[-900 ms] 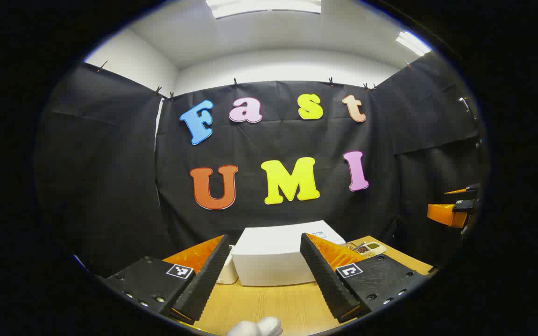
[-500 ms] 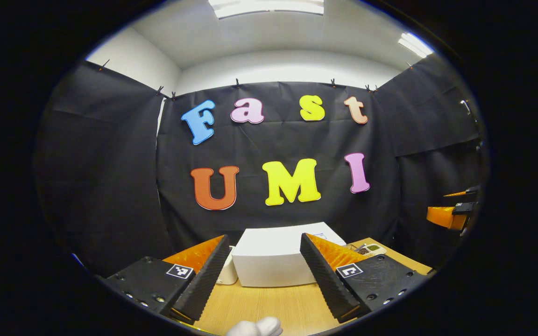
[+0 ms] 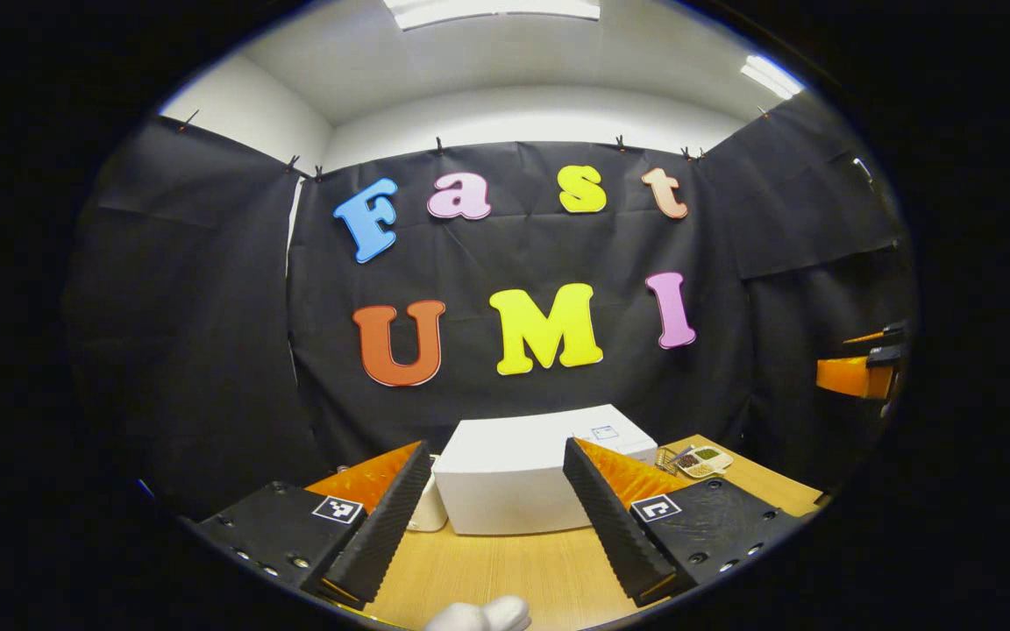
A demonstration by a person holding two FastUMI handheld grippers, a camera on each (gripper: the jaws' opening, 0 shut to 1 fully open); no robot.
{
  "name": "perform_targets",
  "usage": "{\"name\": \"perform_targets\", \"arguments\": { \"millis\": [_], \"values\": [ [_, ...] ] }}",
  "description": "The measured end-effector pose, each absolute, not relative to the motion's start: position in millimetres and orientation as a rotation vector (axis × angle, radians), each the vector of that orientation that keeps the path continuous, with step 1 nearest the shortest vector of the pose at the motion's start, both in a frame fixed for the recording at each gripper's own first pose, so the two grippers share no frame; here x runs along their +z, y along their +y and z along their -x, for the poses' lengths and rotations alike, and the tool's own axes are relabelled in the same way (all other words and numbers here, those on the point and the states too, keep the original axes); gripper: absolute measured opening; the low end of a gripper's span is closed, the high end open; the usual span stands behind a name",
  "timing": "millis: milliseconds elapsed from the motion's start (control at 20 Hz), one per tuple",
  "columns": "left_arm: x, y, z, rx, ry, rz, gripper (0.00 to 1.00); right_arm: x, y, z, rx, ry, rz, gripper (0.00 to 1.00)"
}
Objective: Open the microwave oven with the left hand, put the food in, and close the microwave oven.
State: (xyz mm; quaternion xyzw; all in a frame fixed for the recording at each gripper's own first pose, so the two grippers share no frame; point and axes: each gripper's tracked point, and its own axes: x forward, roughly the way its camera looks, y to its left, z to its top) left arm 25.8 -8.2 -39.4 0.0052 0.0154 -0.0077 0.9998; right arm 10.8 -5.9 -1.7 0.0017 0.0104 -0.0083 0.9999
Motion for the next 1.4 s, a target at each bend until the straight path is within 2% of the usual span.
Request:
{"name": "perform_targets", "arguments": {
  "millis": [100,150,550,600,650,850,900,950,1100,1150,1400],
  "values": [
    [-59,-25,-40,-0.035,0.039,-0.020,0.95,0,-15,-13,-0.028,0.030,0.001,1.00],
    [-71,-33,-46,-0.044,0.045,-0.022,0.95,-1,-20,-15,-0.034,0.039,0.012,0.91],
    [-153,-120,-110,-0.094,0.096,0.018,0.95,6,-71,-41,-0.066,0.070,0.030,0.91],
    [-163,-129,-119,-0.098,0.099,0.016,0.95,5,-77,-44,-0.070,0.076,0.033,1.00],
    [-174,-137,-130,-0.102,0.106,0.014,0.95,5,-82,-47,-0.076,0.084,0.041,0.91],
    [-213,-161,-171,-0.108,0.144,0.009,0.95,-1,-100,-56,-0.111,0.110,0.060,0.91],
    [-222,-165,-181,-0.107,0.150,0.003,1.00,-2,-103,-58,-0.116,0.115,0.052,0.91],
    [-230,-169,-191,-0.105,0.154,0.000,0.96,-4,-106,-61,-0.123,0.119,0.043,0.91],
    [-254,-180,-217,-0.106,0.178,0.003,0.96,-9,-115,-65,-0.142,0.135,0.047,0.91],
    [-259,-181,-224,-0.101,0.184,-0.004,0.95,-11,-117,-65,-0.148,0.143,0.053,1.00],
    [-276,-191,-248,-0.106,0.197,-0.021,0.95,-18,-127,-73,-0.157,0.168,0.058,1.00]
  ]
}}
